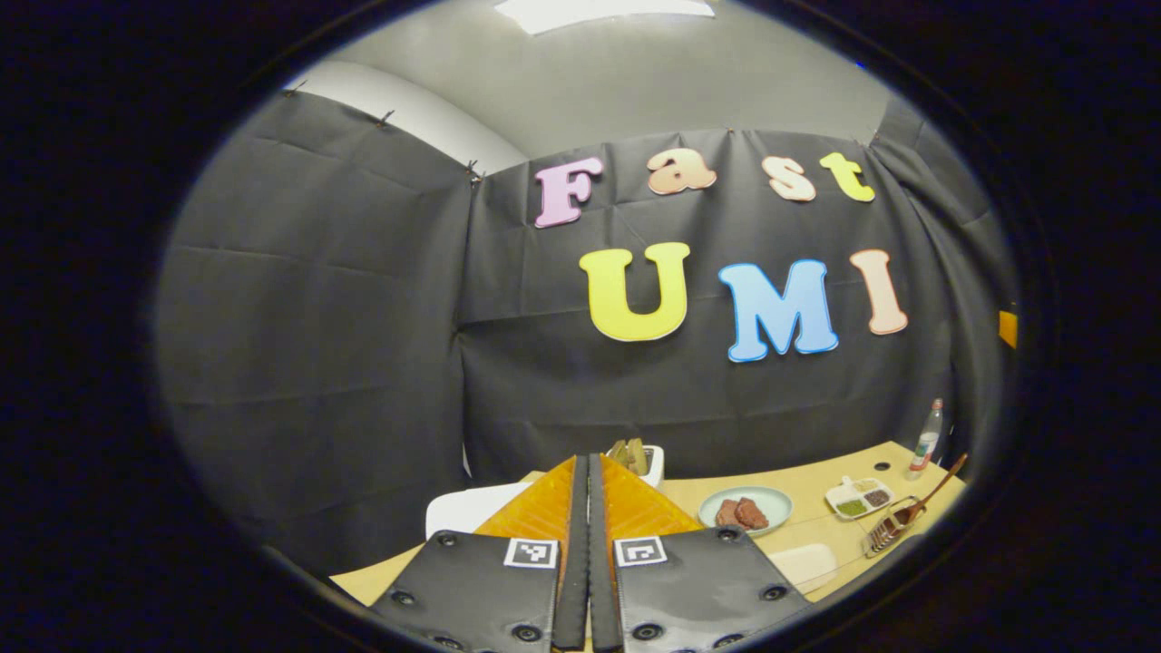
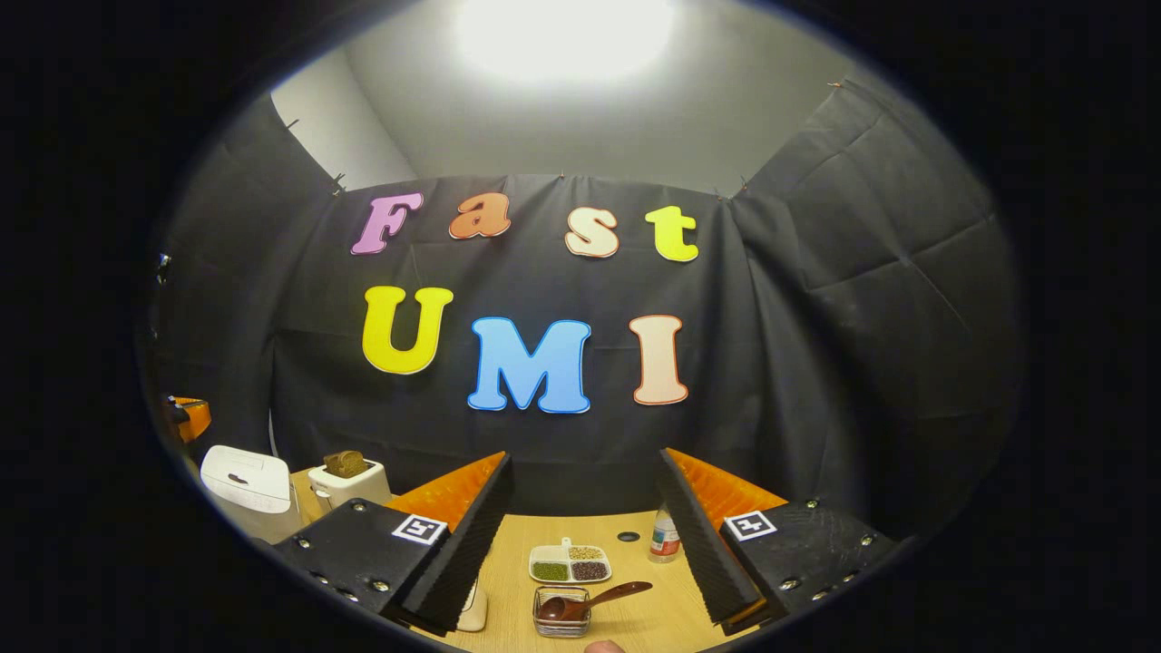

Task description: Close the left gripper, press the button to open the rice cooker; take a wooden spoon from the chopstick holder with the right hand, scoop a spoonful of rice and pour it into the rice cooker, then put the wooden spoon back into the chopstick holder.

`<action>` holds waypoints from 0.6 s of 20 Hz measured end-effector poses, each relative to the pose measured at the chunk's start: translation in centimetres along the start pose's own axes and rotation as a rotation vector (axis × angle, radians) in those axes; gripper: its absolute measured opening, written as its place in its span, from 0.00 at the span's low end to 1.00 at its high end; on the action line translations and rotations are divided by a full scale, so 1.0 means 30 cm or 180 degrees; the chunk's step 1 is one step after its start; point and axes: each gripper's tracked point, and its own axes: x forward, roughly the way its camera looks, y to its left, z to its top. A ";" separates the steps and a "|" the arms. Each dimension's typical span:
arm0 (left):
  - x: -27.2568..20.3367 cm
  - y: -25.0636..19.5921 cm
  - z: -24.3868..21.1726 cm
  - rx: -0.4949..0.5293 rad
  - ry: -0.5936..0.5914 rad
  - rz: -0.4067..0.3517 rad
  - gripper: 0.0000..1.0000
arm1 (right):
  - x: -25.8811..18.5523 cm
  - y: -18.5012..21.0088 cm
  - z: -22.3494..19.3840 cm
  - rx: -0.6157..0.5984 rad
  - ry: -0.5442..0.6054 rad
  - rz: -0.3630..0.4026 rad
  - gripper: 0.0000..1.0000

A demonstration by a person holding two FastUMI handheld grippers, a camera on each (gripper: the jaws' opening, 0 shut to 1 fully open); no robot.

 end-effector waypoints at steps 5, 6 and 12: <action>0.079 0.078 -0.139 0.0046 0.0274 0.0121 0.09 | -0.021 -0.002 -0.012 -0.0028 0.0048 -0.0060 0.95; 0.089 0.089 -0.158 0.0035 0.0315 0.0133 0.10 | -0.029 -0.008 -0.016 -0.0032 0.0059 -0.0079 0.95; 0.167 0.134 -0.303 -0.0124 0.0613 0.0179 0.13 | -0.055 -0.047 -0.029 -0.0088 0.0117 -0.0195 0.96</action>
